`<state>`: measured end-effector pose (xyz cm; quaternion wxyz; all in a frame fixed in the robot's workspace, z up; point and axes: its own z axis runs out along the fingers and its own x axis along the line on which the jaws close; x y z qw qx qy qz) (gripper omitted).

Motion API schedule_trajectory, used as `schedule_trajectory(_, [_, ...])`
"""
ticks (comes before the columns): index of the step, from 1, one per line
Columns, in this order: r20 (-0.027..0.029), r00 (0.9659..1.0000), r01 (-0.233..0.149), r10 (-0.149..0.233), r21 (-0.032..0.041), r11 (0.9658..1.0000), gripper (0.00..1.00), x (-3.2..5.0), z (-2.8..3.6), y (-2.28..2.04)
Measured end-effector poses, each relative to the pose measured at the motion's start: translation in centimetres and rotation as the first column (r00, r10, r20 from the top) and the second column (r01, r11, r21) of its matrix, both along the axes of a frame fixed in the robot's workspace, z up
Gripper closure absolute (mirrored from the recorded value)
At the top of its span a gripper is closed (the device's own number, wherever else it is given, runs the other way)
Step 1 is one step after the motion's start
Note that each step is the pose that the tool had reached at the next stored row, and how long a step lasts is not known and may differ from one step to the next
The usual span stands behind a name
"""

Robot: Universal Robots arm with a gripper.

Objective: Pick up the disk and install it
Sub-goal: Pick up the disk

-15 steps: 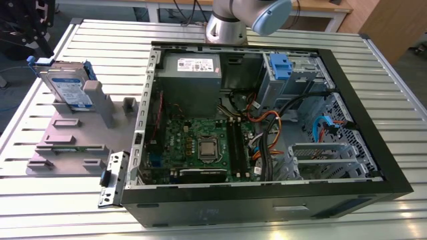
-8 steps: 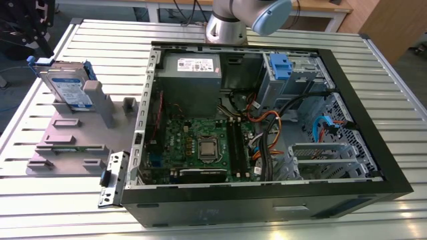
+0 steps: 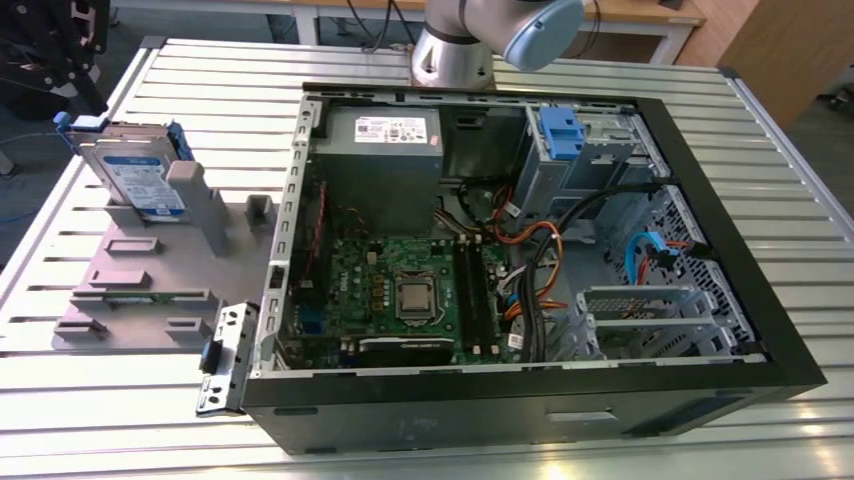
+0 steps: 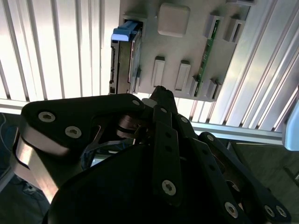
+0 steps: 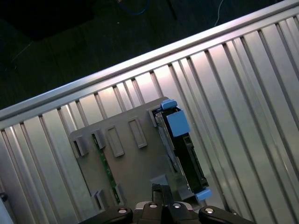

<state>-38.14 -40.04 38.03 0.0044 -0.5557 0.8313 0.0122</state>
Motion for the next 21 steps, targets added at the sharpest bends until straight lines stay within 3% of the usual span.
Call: schedule_trajectory(21, [-0.0001,0.9999,-0.016,0.016,0.0000,0.9999,0.89,0.00,0.00,0.00])
